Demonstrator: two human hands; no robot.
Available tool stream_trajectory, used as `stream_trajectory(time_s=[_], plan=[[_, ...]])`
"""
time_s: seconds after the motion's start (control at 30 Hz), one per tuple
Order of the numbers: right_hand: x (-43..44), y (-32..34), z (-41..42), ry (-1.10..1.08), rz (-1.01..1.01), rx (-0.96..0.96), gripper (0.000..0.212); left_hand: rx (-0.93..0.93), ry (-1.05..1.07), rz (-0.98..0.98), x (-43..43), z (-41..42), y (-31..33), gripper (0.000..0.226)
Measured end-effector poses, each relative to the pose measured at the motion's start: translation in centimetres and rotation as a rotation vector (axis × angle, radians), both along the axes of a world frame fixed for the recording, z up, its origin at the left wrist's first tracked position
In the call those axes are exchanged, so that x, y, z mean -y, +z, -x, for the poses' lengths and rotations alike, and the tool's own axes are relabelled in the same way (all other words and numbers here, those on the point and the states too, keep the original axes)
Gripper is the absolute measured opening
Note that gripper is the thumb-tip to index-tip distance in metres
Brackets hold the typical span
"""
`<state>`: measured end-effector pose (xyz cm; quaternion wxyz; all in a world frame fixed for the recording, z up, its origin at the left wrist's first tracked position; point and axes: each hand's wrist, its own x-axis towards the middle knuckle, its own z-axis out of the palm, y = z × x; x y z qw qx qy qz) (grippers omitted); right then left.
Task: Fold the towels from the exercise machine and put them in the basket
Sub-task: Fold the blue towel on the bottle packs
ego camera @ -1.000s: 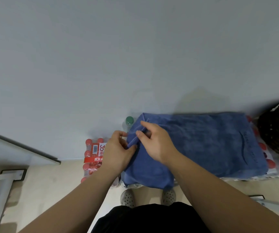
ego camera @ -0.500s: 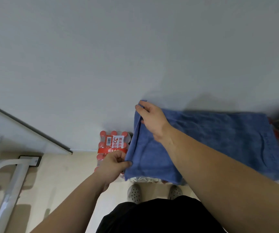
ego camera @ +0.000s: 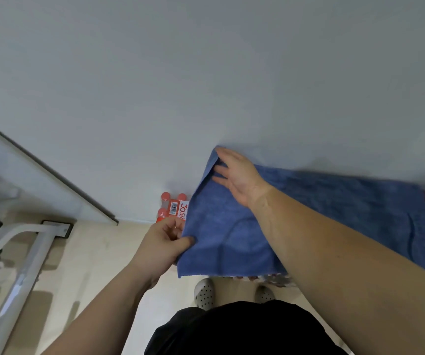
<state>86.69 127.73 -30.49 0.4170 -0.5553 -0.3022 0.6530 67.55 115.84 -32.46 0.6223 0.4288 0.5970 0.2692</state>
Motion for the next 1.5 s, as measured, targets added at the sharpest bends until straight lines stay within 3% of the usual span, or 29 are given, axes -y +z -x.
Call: stream_trajectory(time_s=[0.23, 0.43, 0.6, 0.73, 0.87, 1.03, 1.33, 1.5], plan=[[0.1, 1.2, -4.7, -0.079, -0.029, -0.022, 0.042, 0.071, -0.175, -0.085, -0.1, -5.7, 3.5, 0.015], [2.8, 2.7, -13.1, -0.081, -0.097, -0.03, 0.019, 0.223, -0.318, -0.019, 0.3, -14.4, 5.3, 0.024], [4.7, 3.5, -20.9, -0.145, -0.164, -0.012, 0.04, 0.209, -0.417, -0.008, 1.5, -23.0, 6.4, 0.023], [6.1, 2.5, -27.2, -0.181, -0.175, 0.128, 0.045, 0.121, -0.463, -0.035, 2.9, -30.4, 5.2, 0.023], [7.5, 0.1, -30.7, -0.126, -0.068, 0.269, 0.046, -0.109, -0.502, -0.033, 3.4, -35.1, 2.6, 0.02], [8.6, -2.1, -31.5, 0.002, -0.018, 0.435, 0.055, -0.401, -0.54, -0.171, 4.0, -36.7, 0.4, 0.014], [7.5, -1.8, -33.8, -0.176, -0.099, 0.629, 0.038, -0.335, -0.514, -0.177, 4.6, -37.5, 1.2, 0.017], [7.4, -1.8, -35.8, -0.038, -0.114, 0.796, 0.045, -0.273, -0.585, -0.056, 5.4, -38.8, 1.5, 0.03]])
